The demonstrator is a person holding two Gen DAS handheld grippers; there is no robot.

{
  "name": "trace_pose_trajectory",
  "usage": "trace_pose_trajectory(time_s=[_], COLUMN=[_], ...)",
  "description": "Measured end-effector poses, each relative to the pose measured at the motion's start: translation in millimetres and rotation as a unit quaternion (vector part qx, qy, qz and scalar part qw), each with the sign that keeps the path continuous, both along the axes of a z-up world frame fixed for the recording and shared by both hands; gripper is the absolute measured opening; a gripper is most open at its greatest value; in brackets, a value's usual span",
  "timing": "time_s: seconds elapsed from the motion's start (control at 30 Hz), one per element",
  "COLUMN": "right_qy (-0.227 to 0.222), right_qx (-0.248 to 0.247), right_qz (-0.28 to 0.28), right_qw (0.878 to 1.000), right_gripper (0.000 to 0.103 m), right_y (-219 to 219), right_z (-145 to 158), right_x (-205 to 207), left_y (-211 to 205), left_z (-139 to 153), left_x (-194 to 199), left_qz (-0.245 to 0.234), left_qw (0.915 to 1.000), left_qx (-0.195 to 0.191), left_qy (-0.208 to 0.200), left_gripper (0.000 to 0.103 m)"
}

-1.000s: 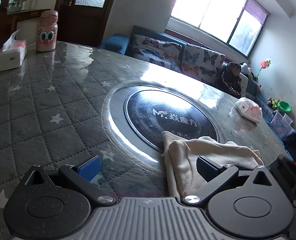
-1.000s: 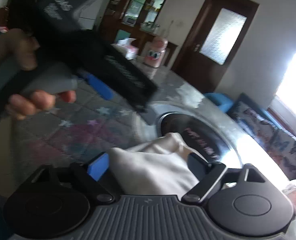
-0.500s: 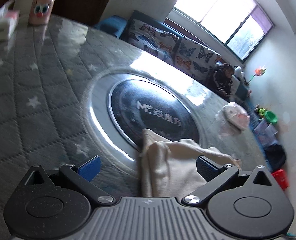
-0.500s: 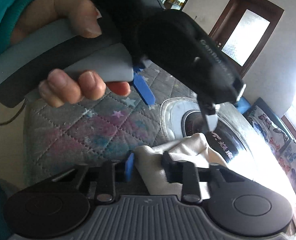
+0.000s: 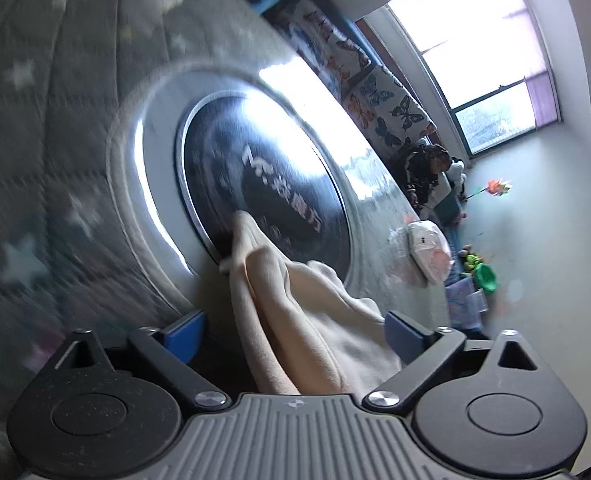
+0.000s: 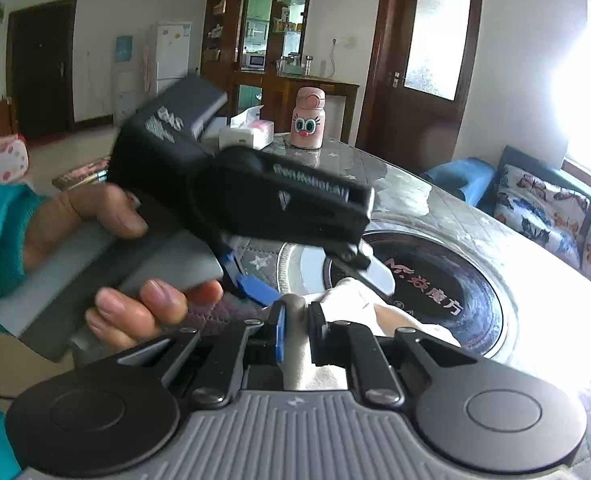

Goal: Fold clothes

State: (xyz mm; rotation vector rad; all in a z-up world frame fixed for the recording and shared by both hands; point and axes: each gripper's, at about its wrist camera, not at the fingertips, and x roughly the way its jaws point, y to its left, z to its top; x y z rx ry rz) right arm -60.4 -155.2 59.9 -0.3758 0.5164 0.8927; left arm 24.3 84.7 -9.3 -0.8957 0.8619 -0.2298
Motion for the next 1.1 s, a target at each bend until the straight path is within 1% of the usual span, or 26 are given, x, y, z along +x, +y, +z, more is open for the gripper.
trace_pose_trajectory(time_s=[0.13, 0.17, 0.2, 0.23, 0.27, 0.3, 0.33, 0.37, 0.4, 0.47, 0.57, 0.6, 0.7, 0.77, 0.8, 0.87, 0.93, 1.0, 1.1], right_qy=[0.002, 0.004, 0.006, 0.006, 0.007, 0.008, 0.01, 0.01, 0.012, 0.019, 0.027, 0.028, 0.037, 0.04, 0.041, 0.045, 0.051, 0.067, 0.097], right_qx=[0.008, 0.008, 0.008, 0.007, 0.007, 0.006, 0.007, 0.008, 0.01, 0.015, 0.022, 0.023, 0.022, 0.02, 0.02, 0.023, 0.029, 0.041, 0.065], right_qz=[0.003, 0.005, 0.008, 0.011, 0.013, 0.015, 0.016, 0.014, 0.013, 0.009, -0.016, -0.031, -0.093, -0.141, -0.167, -0.214, -0.252, -0.28, -0.295], right_qw=[1.0, 1.0, 1.0, 1.0, 1.0, 1.0, 1.0, 1.0, 1.0, 1.0, 0.999, 0.999, 0.995, 0.989, 0.985, 0.976, 0.966, 0.957, 0.948], right_gripper=[0.01, 0.01, 0.01, 0.01, 0.01, 0.011, 0.012, 0.014, 0.017, 0.02, 0.022, 0.025, 0.029, 0.03, 0.032, 0.038, 0.039, 0.039, 0.039], right_y=[-6.9, -7.2, -7.4, -7.0, -5.7, -5.4, -5.6, -6.7, -8.5, -15.0, -32.6, -41.3, -71.6, -94.5, -107.0, -132.2, -157.9, -175.0, -192.1], right_z=[0.7, -0.8, -2.4, -3.5, -4.4, -6.3, -7.6, -7.5, -7.2, -5.4, -1.9, -1.3, -4.4, -8.1, -10.0, -14.1, -21.4, -29.6, -43.6], right_x=[-0.7, -0.8, -0.8, -0.2, 1.2, 1.5, 1.4, 0.4, -0.3, -0.4, 1.6, 1.3, 14.4, 25.8, 31.7, 43.1, 55.0, 65.4, 76.1], left_y=[-4.1, -4.4, -4.4, -4.5, -4.5, -4.1, -2.7, -1.0, 0.4, 2.2, -0.7, -2.6, -7.3, -9.5, -11.1, -15.0, -18.0, -20.7, -24.6], left_z=[-11.8, -14.3, -16.4, -18.3, -20.3, -22.7, -25.0, -27.2, -29.0, -31.1, -28.8, -27.2, -22.2, -20.2, -19.2, -17.3, -16.0, -14.3, -11.5], left_x=[6.7, 7.6, 8.5, 9.6, 10.9, 11.2, 11.4, 11.5, 11.4, 11.3, 9.4, 8.5, 7.6, 7.5, 7.5, 8.1, 8.1, 7.6, 7.2], left_qz=[0.002, 0.002, 0.002, 0.001, -0.001, 0.0, 0.001, 0.001, 0.002, 0.001, -0.005, -0.008, -0.016, -0.018, -0.02, -0.022, -0.024, -0.026, -0.03], left_qw=[0.9989, 0.9985, 0.9983, 0.9984, 0.9986, 0.9987, 0.9985, 0.9985, 0.9984, 0.9984, 0.9993, 0.9995, 0.9998, 0.9997, 0.9996, 0.9994, 0.999, 0.9986, 0.9976], left_qx=[-0.045, -0.052, -0.055, -0.053, -0.048, -0.046, -0.047, -0.047, -0.045, -0.045, -0.028, -0.02, 0.003, 0.012, 0.017, 0.027, 0.037, 0.046, 0.062], left_qy=[0.012, 0.015, 0.017, 0.019, 0.022, 0.024, 0.027, 0.03, 0.033, 0.033, 0.025, 0.021, 0.011, 0.009, 0.007, 0.005, 0.002, 0.0, -0.003], left_gripper=[0.08, 0.074, 0.065, 0.059, 0.047, 0.037, 0.033, 0.025, 0.019, 0.017, 0.017, 0.017, 0.017, 0.017, 0.017, 0.017, 0.017, 0.017, 0.017])
